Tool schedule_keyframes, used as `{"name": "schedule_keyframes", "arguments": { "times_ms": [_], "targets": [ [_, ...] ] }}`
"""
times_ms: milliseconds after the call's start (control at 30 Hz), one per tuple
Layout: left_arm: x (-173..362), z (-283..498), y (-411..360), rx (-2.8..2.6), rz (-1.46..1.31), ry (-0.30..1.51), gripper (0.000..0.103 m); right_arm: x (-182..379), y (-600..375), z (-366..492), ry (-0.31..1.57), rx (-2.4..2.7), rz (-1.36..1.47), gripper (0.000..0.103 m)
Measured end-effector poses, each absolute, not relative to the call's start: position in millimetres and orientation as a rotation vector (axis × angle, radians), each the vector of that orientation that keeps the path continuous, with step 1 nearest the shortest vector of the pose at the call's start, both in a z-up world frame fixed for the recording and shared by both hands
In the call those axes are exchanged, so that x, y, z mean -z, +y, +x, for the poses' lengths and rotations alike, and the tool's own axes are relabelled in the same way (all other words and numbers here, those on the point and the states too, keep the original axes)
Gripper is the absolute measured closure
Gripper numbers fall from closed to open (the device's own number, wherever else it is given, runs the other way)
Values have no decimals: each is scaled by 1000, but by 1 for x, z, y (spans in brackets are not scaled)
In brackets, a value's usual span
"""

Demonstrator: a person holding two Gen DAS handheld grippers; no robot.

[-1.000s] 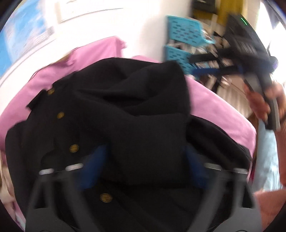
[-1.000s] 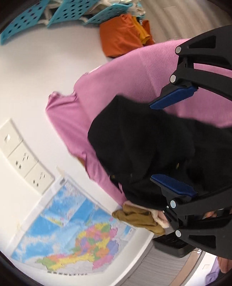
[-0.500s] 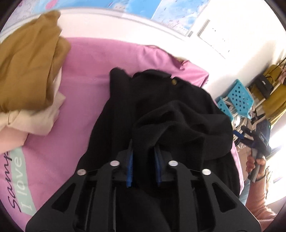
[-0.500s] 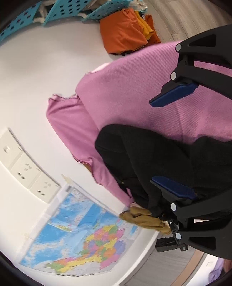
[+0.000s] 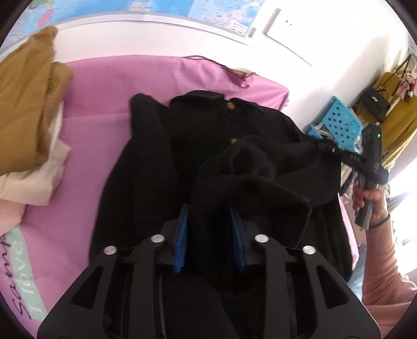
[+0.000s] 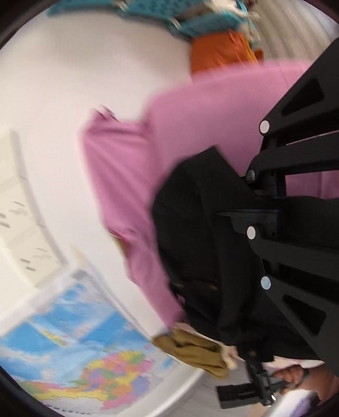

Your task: Fold large clothes

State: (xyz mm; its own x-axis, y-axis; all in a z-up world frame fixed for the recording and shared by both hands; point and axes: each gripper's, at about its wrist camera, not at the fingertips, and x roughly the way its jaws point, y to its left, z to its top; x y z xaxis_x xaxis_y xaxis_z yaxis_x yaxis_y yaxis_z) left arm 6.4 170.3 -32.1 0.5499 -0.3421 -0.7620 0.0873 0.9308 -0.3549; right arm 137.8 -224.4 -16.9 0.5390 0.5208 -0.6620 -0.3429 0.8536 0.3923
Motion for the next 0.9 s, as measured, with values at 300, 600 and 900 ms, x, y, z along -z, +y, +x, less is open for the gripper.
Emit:
{"name": "schedule_keyframes", "arguments": {
  "times_ms": [300, 600, 900],
  "targets": [
    [22, 23, 155, 247, -212, 922, 10, 47, -230, 165, 980, -360, 159, 92],
    [4, 23, 186, 177, -220, 864, 11, -1, -237, 114, 747, -317, 193, 50],
    [24, -54, 177, 251, -87, 930, 6, -2, -119, 56, 797, -807, 3, 47]
  ]
}}
